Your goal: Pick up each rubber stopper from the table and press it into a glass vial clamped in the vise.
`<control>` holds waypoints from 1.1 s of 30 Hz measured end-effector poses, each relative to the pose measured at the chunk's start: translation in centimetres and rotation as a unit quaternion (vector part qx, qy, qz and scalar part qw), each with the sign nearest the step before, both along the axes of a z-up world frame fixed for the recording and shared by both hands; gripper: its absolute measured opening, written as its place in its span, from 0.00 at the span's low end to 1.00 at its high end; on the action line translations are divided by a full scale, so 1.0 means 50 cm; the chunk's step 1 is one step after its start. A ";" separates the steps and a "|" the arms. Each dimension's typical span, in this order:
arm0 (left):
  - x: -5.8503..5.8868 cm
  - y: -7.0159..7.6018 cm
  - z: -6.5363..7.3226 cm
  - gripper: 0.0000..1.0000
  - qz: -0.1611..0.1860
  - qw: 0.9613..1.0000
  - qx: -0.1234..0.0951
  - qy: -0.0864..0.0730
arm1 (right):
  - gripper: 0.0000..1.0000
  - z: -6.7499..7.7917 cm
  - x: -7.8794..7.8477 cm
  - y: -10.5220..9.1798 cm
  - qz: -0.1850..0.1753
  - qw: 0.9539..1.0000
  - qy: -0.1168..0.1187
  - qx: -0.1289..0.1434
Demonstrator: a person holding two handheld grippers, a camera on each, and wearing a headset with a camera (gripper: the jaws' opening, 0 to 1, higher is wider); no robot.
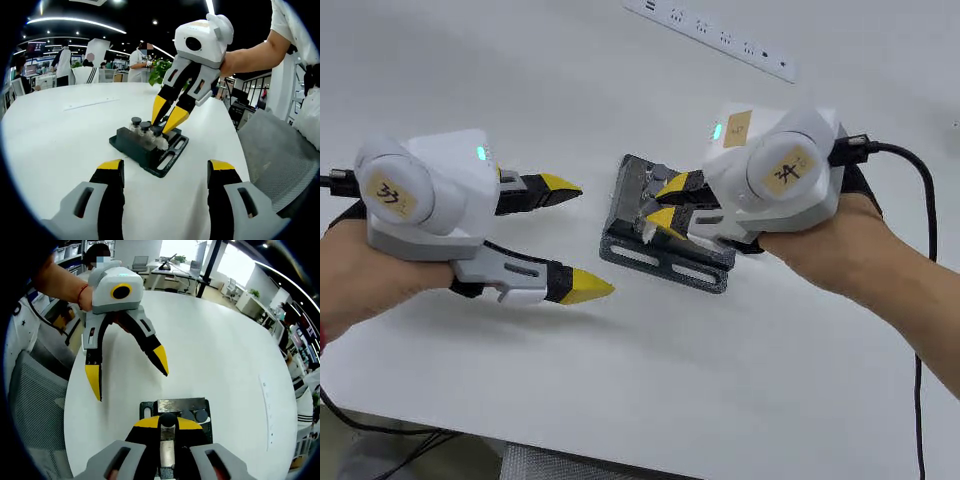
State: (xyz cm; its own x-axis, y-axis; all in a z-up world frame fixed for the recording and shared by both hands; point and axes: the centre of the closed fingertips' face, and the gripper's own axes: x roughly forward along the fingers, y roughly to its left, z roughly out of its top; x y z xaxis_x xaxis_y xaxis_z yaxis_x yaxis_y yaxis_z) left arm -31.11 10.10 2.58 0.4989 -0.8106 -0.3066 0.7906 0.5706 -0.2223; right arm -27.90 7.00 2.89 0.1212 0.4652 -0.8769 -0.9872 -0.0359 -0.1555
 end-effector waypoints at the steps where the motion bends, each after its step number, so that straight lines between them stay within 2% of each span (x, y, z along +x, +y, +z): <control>1: 0.000 0.000 0.000 0.66 0.000 1.000 0.000 0.000 | 0.04 0.000 0.000 0.000 0.000 1.000 0.001 -0.003; 9: 0.000 -0.004 0.004 0.66 0.000 1.000 -0.001 -0.001 | 0.04 -0.002 0.002 0.002 0.013 1.000 -0.007 -0.026; 33: 0.000 -0.004 0.002 0.65 -0.003 1.000 -0.001 0.002 | 0.07 -0.004 0.004 -0.002 -0.003 1.000 0.002 -0.012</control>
